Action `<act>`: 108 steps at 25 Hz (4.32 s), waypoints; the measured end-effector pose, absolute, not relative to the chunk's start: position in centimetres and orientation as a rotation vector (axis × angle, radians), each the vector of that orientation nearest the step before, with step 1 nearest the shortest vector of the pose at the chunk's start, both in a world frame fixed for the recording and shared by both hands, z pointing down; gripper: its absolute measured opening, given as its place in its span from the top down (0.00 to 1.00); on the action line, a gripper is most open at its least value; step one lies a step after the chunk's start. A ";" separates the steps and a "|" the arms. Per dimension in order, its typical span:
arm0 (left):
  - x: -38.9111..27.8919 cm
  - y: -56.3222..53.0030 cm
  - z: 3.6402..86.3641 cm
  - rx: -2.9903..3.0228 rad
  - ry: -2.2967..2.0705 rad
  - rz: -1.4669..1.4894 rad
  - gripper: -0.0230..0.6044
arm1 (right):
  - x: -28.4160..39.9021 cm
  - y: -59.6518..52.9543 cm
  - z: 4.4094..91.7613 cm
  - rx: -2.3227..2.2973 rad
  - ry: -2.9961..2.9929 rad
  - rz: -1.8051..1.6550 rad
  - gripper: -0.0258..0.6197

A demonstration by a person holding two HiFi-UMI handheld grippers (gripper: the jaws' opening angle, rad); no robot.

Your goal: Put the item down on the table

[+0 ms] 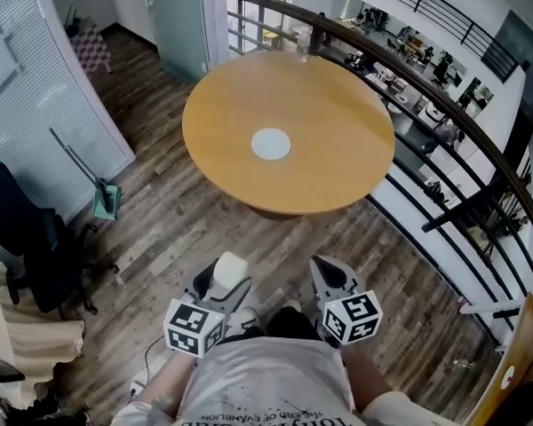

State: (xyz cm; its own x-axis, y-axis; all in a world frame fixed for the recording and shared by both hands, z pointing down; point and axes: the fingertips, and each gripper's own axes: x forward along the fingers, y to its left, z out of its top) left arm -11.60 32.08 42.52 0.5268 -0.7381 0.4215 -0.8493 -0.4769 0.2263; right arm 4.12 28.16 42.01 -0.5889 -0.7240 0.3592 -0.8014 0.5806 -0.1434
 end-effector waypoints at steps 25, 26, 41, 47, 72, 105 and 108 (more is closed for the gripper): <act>-11.8 11.7 43.0 2.310 -1.361 0.316 0.45 | 4.3 6.2 43.3 1.157 -2.555 0.404 0.92; -11.4 10.5 43.0 2.308 -1.366 0.317 0.45 | 4.6 5.1 43.1 1.150 -2.559 0.402 0.92; -8.9 -2.3 41.8 2.253 -1.445 0.313 0.44 | 7.1 -6.0 43.3 1.069 -2.593 0.432 0.92; -8.5 -4.1 42.2 2.255 -1.419 0.325 0.45 | 7.9 -8.2 43.3 1.139 -2.574 0.433 0.92; -9.6 -9.8 45.7 2.299 -1.227 0.551 0.45 | 7.0 -11.7 45.2 1.278 -2.445 0.548 0.92; -7.1 -15.1 56.9 2.227 -1.115 0.846 0.45 | 5.0 -13.9 51.7 1.189 -2.386 0.638 0.92; -6.9 -15.6 58.0 2.225 -1.106 0.875 0.44 | 5.1 -14.0 52.2 1.189 -2.384 0.647 0.92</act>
